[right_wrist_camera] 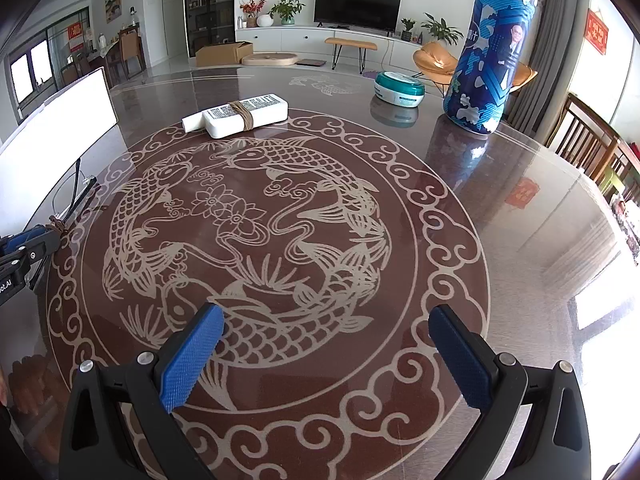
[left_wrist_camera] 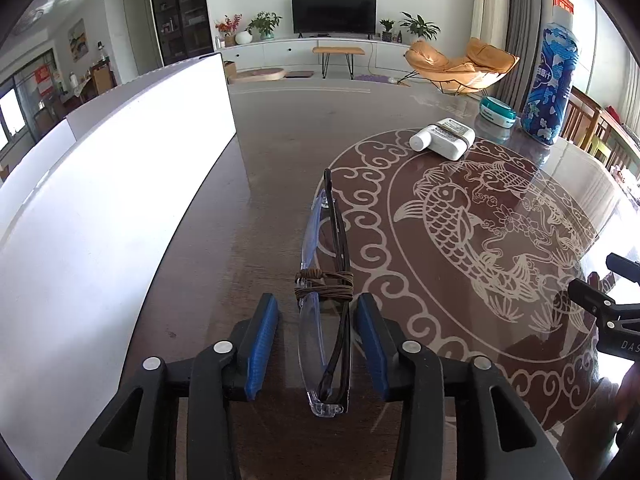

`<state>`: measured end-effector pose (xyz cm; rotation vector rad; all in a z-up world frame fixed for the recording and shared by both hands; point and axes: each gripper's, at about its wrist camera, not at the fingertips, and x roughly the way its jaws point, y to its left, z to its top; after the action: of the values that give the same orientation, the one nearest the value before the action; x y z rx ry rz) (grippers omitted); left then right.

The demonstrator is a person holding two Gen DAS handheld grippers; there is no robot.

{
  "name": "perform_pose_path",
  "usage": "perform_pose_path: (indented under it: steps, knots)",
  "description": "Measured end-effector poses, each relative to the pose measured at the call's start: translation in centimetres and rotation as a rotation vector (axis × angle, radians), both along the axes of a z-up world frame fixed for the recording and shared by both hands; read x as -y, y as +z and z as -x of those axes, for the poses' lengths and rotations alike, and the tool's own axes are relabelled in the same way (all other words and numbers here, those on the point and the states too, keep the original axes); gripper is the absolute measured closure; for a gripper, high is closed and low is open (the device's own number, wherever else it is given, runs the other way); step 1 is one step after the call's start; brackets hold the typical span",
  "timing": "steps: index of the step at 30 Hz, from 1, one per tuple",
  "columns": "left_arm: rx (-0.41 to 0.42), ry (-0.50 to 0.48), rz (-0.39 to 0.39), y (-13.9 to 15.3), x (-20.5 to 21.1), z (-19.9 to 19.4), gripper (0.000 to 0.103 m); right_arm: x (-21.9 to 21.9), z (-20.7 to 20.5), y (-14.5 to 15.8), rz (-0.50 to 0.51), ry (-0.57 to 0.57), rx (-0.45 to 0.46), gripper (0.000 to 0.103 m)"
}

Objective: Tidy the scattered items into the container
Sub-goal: 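Lower the left tool over the clear-framed eyeglasses, then position the left tool fingers around the eyeglasses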

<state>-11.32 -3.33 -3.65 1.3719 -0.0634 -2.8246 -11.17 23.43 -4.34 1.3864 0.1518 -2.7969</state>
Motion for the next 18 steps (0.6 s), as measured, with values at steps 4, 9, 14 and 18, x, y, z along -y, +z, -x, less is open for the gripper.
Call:
perform_pose_path:
  steps: [4, 9, 14, 18]
  knots:
    - [0.014, -0.003, -0.023, -0.41, 0.18, 0.36, 0.022, 0.03, 0.00, 0.00, -0.003, 0.000, -0.001, 0.000]
    - [0.018, -0.010, -0.023, -0.50, -0.10, 0.44, 0.018, 0.04, 0.00, 0.01, -0.003, 0.000, -0.001, 0.000]
    - [0.019, -0.010, -0.023, -0.50, -0.05, 0.37, 0.016, 0.04, 0.00, 0.02, -0.003, -0.001, -0.001, 0.000]
    - [0.027, -0.007, -0.023, -0.56, 0.05, 0.39, 0.010, 0.04, -0.01, 0.02, -0.004, -0.001, -0.001, 0.000]
